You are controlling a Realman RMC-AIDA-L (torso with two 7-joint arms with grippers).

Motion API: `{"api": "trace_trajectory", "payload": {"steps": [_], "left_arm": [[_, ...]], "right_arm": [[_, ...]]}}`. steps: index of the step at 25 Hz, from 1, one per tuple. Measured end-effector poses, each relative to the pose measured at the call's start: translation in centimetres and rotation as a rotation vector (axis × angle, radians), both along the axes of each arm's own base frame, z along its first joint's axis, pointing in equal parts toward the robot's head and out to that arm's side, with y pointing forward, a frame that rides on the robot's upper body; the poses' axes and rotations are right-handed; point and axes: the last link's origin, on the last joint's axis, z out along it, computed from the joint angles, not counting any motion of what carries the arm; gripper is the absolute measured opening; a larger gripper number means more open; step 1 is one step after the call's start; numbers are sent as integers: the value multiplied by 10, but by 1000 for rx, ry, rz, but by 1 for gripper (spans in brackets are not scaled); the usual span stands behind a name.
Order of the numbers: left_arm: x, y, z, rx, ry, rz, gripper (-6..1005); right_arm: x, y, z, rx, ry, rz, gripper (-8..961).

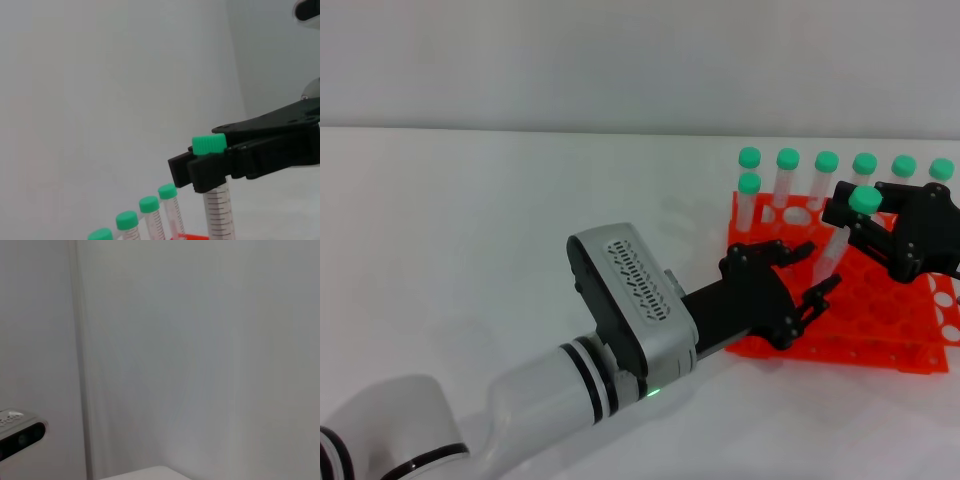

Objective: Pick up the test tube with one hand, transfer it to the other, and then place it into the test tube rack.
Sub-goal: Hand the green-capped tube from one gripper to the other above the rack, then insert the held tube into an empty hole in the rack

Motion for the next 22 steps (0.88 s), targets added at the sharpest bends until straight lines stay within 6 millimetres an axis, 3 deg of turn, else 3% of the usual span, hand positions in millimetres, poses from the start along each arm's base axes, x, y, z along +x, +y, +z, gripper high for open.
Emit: {"api": "trace_trajectory", "payload": {"steps": [1, 12, 20, 21, 22], "left_arm": [[0, 0, 0, 2, -1, 2, 175], [-6, 0, 2, 13, -4, 19, 530], [-18, -5, 14, 92, -48, 36, 539], [-28, -9, 21, 149, -77, 65, 541], [-30, -11, 22, 156, -84, 75, 584]], "right_arm": [[0, 0, 0, 0, 0, 0, 210], [3, 3, 8, 37, 17, -20, 209], [5, 9, 17, 87, 25, -41, 209], [5, 10, 18, 94, 27, -44, 209], [5, 11, 20, 107, 34, -51, 209]]}}
